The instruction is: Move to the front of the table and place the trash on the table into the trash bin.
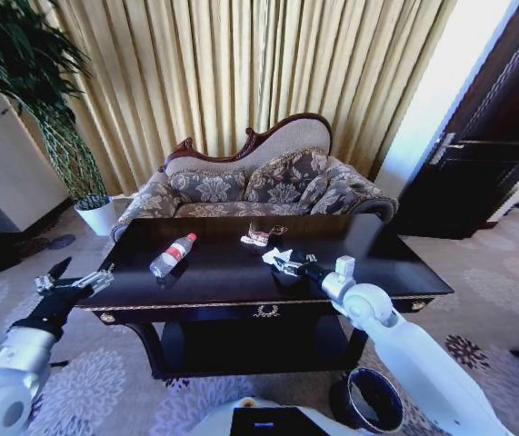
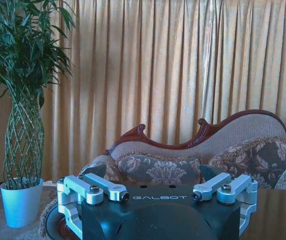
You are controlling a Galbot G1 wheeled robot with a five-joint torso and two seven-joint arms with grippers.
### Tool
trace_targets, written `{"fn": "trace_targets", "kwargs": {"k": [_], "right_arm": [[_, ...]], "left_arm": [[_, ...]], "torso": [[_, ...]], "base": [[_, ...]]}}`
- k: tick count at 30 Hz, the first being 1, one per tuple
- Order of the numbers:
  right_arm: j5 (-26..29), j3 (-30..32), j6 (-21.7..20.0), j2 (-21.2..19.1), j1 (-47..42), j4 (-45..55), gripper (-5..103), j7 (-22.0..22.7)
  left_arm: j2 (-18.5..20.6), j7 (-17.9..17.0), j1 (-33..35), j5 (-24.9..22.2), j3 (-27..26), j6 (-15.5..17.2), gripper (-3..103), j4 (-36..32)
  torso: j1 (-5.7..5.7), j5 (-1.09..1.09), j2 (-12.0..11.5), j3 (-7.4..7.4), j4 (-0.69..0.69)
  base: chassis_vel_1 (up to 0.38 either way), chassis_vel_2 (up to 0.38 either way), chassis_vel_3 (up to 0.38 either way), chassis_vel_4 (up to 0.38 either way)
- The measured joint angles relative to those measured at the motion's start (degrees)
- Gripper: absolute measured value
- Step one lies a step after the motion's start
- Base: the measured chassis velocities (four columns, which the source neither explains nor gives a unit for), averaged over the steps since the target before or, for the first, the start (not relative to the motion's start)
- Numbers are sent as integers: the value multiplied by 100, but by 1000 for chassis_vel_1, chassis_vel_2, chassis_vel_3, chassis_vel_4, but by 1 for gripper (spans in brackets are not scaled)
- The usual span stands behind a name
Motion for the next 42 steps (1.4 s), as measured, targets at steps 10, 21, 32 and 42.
{"fn": "trace_targets", "kwargs": {"k": [10,21,32,42], "right_arm": [[-65,52,30,-14,-92,65,32,-3],[-63,205,105,-27,-287,179,1,-7],[-56,710,323,82,-539,351,0,174],[-694,1921,722,318,-1034,626,0,931]], "left_arm": [[-7,1,10,0,-12,-19,100,0],[5,5,7,-1,5,-24,100,0],[-14,3,9,-12,-3,-32,100,0],[-53,-2,8,-24,-7,-152,100,0]], "torso": [[0,0,0,0,0],[0,0,0,0,0],[0,0,0,0,0],[-1,1,0,0,0]], "base": [[0,0,0,0],[0,0,0,0],[0,0,0,0],[0,0,0,0]]}}
